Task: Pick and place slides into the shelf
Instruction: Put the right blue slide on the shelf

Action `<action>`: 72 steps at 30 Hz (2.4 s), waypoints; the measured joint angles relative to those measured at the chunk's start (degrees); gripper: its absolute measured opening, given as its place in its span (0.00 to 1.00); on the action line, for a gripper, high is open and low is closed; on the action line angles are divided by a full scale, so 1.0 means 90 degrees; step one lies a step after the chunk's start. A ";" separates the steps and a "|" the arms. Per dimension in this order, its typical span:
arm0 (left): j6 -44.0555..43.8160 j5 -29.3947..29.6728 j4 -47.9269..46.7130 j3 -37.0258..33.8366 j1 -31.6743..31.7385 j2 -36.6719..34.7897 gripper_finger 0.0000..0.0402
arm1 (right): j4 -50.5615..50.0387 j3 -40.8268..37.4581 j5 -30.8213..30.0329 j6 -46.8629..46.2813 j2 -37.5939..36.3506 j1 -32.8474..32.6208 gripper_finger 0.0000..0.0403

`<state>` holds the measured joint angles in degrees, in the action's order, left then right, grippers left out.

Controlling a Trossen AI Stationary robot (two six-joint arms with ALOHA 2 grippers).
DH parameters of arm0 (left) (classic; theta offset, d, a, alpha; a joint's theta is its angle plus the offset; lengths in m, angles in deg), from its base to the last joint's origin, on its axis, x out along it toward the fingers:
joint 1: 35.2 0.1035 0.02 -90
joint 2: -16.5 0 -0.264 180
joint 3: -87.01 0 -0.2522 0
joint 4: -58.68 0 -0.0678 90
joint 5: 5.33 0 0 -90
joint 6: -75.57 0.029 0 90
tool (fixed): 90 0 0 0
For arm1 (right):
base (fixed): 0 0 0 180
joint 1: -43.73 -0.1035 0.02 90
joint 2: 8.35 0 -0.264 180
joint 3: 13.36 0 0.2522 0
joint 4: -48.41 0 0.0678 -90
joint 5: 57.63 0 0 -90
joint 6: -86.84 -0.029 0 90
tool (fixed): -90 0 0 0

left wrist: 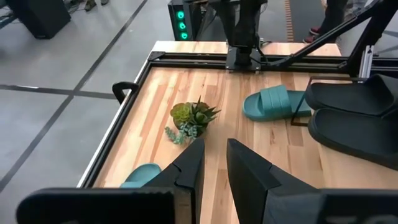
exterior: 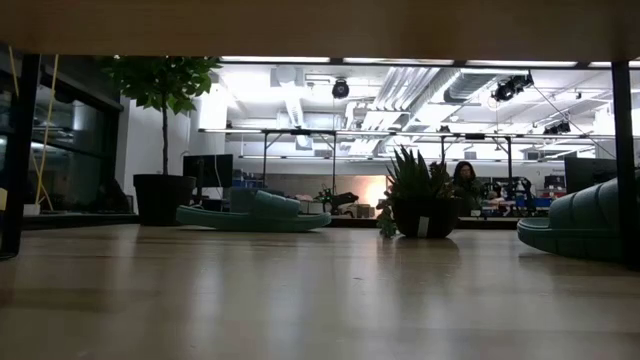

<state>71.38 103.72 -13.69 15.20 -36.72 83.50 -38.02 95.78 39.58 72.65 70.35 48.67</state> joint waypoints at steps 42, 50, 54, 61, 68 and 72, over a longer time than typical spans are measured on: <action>-0.0260 0.0007 0.0000 0.0000 0.0000 0.0000 0.14 | 0.3153 -0.6902 0.2858 -0.0901 -0.2855 0.1238 0.19; -0.0494 0.0000 0.0002 0.0000 0.0000 0.0000 0.14 | 0.3129 -0.6902 0.4146 0.0069 -0.1866 0.1851 0.26; -0.0570 -0.0002 0.0002 0.0000 0.0000 0.0000 0.14 | 0.3148 -0.6902 0.4415 0.0414 -0.1338 0.1864 0.32; -0.0570 -0.0002 -0.0005 0.0000 0.0000 0.0061 0.14 | 0.3151 -0.6902 0.4542 0.0922 -0.0683 0.1862 0.39; -0.0570 -0.0002 -0.0034 -0.0002 0.0000 0.0173 0.14 | 0.3297 -0.6902 0.4543 0.1061 -0.0320 0.1862 0.39; -0.0567 -0.0005 -0.0059 -0.0005 0.0000 0.0198 0.14 | 0.3353 -0.6902 0.4546 0.1121 -0.0115 0.1860 0.39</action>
<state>66.27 103.67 -14.22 15.16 -36.72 85.28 -7.84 33.66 80.48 82.74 69.31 65.41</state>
